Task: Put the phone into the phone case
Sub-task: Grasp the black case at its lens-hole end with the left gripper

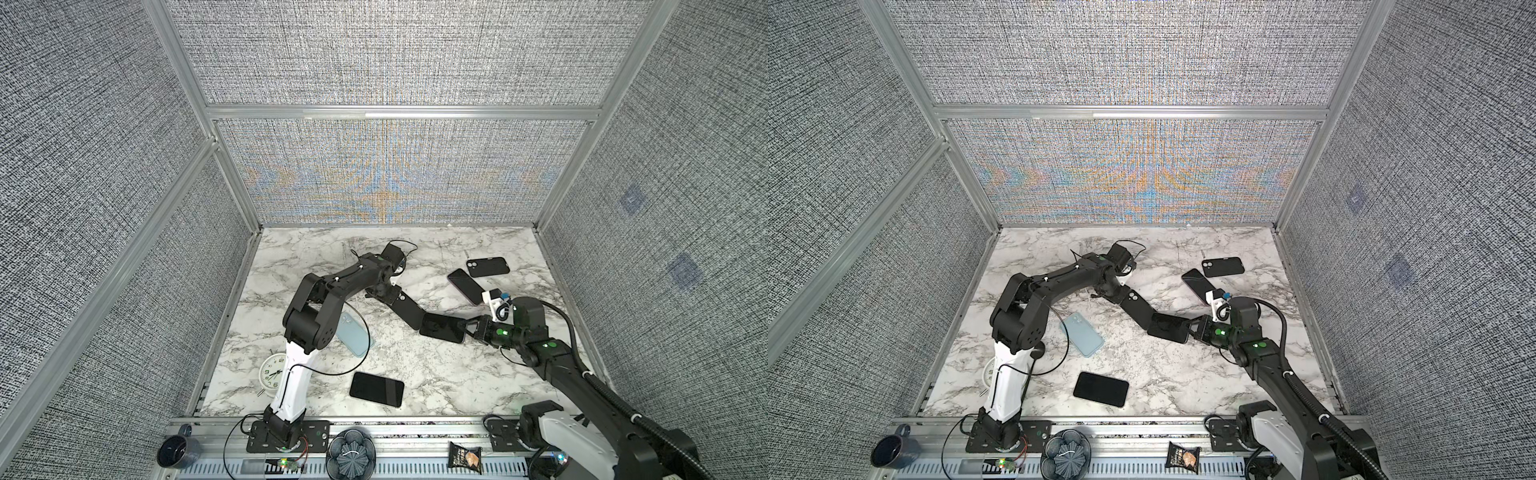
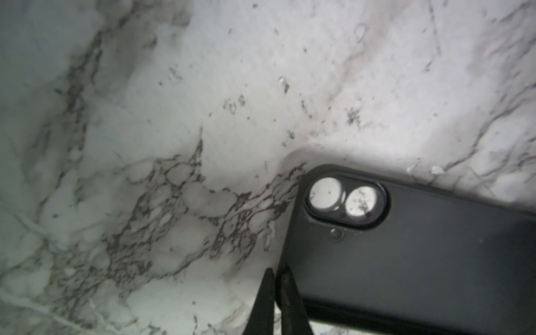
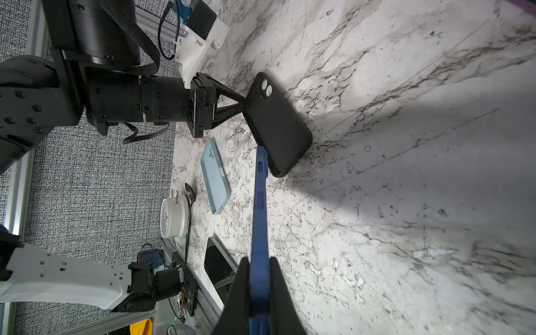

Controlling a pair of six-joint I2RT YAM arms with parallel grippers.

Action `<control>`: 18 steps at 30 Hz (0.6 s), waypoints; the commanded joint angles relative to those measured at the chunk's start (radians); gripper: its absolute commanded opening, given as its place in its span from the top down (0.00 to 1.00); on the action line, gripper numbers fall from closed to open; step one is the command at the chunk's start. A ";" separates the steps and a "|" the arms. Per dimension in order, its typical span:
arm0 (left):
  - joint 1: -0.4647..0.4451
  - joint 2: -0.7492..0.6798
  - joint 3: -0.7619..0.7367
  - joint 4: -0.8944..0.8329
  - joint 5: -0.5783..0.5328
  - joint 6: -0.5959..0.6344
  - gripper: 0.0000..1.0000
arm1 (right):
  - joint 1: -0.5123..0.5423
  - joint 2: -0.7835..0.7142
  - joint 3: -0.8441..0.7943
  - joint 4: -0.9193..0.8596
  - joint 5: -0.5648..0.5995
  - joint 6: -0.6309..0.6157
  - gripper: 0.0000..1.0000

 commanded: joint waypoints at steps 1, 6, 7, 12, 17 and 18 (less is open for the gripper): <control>0.001 -0.028 -0.038 0.025 -0.006 -0.105 0.98 | 0.001 -0.001 0.023 0.010 -0.046 0.000 1.00; 0.001 -0.088 -0.119 0.042 -0.008 -0.252 1.00 | 0.000 0.011 0.059 0.008 -0.076 0.022 1.00; 0.001 -0.104 -0.139 0.048 -0.015 -0.286 1.00 | 0.000 0.014 0.064 0.014 -0.084 0.029 1.00; 0.000 -0.170 -0.213 0.050 -0.024 -0.429 1.00 | 0.001 0.034 0.076 0.044 -0.121 0.055 1.00; -0.005 -0.220 -0.272 0.067 -0.016 -0.537 1.00 | 0.000 0.053 0.084 0.064 -0.144 0.074 1.00; -0.007 -0.223 -0.279 0.070 -0.017 -0.547 1.00 | 0.000 0.057 0.086 0.065 -0.147 0.075 1.00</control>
